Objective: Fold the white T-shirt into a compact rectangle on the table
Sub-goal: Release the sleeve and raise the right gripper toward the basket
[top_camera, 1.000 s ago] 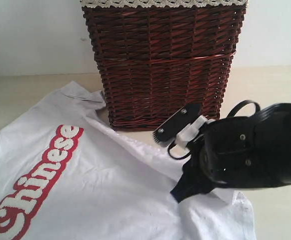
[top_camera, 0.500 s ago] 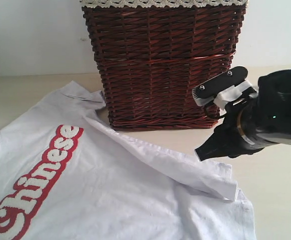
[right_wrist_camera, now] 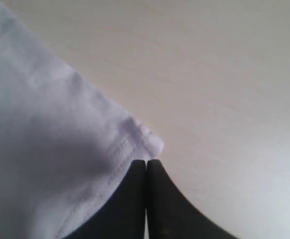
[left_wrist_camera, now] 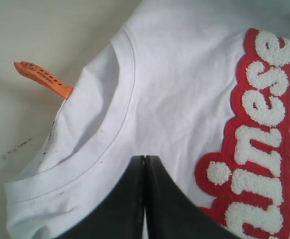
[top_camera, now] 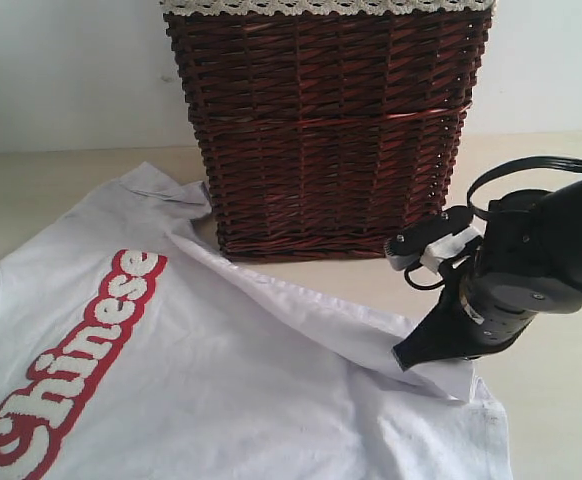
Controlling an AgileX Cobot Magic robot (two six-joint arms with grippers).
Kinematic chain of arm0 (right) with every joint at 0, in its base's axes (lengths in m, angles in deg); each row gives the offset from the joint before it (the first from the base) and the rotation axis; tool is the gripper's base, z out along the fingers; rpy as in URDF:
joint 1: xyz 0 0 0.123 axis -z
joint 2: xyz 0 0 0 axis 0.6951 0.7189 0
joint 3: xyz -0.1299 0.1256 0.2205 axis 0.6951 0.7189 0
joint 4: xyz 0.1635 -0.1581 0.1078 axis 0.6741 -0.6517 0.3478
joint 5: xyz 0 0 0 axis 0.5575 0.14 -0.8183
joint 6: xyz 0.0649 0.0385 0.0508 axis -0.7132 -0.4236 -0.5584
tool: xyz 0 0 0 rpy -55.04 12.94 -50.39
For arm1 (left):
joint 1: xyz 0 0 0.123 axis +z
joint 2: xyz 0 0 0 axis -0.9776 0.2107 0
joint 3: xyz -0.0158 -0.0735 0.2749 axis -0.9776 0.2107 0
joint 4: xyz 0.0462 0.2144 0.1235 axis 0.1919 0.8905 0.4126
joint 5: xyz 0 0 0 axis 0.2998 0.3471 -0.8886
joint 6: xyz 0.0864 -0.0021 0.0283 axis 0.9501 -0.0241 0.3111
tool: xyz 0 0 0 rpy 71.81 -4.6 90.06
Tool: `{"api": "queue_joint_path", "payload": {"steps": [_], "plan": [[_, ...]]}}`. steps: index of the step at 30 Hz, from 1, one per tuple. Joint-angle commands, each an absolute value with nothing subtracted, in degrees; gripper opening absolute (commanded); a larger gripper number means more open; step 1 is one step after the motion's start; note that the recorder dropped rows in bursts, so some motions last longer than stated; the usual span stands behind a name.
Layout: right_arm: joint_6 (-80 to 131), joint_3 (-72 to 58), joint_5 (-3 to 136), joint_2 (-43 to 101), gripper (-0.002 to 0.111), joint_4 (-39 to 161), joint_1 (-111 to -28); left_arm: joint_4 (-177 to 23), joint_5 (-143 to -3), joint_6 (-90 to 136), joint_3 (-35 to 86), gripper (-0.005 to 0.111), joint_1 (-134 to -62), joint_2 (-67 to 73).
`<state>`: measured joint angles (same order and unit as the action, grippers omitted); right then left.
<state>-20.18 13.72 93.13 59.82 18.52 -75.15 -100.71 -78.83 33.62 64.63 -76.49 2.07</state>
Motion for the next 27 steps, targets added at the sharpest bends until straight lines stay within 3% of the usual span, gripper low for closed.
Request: {"api": "queue_joint_path", "payload": {"steps": [1, 9, 16, 27], "plan": [[-15.15, 13.93, 87.38, 61.0, 0.0, 22.12, -74.64, -101.36, -78.57, 33.52, 64.73, 0.0, -76.78, 1.56], [-20.65, 10.02, 91.53, 69.67, 0.0, 15.49, -67.61, -101.37, -78.84, 33.52, 64.73, 0.0, -77.05, 1.56], [-20.46, -0.12, 93.04, 72.34, 0.0, 8.44, -67.22, -100.65, -78.27, 33.66, 64.73, 0.0, -81.68, 1.56], [-19.42, -10.75, 98.69, 77.85, 0.0, 8.22, -62.97, -100.88, -78.18, 33.66, 64.73, 0.0, -81.84, 1.56]]}}
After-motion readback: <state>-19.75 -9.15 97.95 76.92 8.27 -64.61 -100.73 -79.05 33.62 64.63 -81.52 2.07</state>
